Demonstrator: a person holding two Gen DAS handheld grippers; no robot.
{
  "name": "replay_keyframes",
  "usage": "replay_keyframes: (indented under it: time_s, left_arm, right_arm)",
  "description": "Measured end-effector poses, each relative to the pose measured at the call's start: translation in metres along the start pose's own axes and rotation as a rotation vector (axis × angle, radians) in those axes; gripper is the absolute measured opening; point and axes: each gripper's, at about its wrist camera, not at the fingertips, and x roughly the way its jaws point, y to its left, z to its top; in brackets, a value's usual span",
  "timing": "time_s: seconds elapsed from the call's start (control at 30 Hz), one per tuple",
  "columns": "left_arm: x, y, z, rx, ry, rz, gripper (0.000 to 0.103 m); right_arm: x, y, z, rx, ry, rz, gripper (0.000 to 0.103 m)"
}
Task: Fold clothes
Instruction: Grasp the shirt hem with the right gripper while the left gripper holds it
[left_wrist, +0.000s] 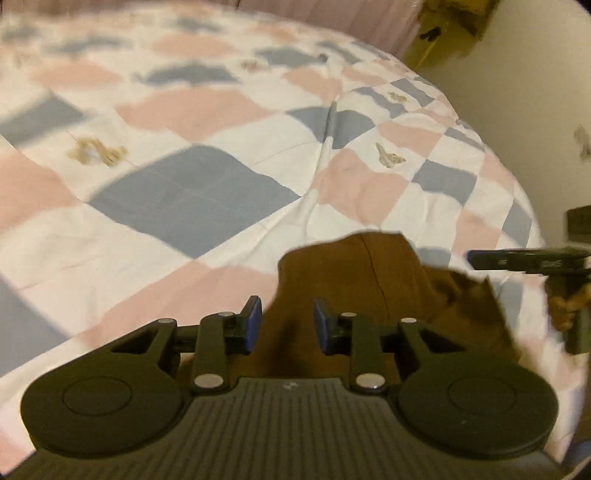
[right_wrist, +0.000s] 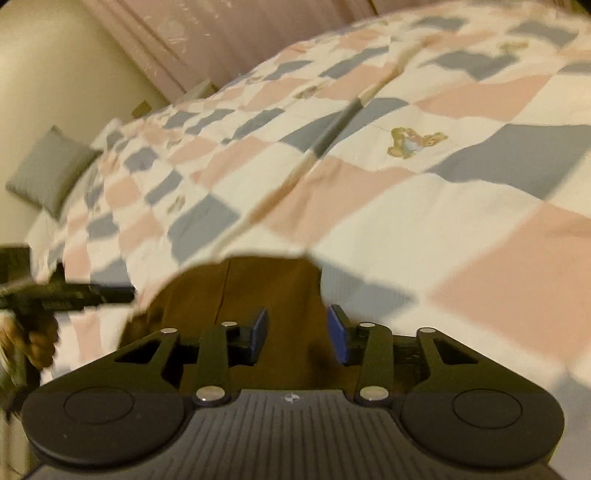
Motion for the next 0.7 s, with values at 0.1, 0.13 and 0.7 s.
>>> replay_keyframes:
  time_s: [0.1,0.13,0.7]
  left_arm:
    - [0.025,0.024,0.01,-0.086,0.074,-0.081,0.027]
    - [0.032,0.031,0.012,-0.109,0.097,-0.095,0.027]
    - [0.051,0.002,0.011,0.186,0.051,-0.152,0.008]
  right_arm:
    - [0.026,-0.016,0.021,0.045,0.043,0.044,0.041]
    - [0.034,-0.021,0.025,0.06,0.06,0.057,0.047]
    - [0.059,-0.009,0.022,-0.119,0.089,0.081,0.009]
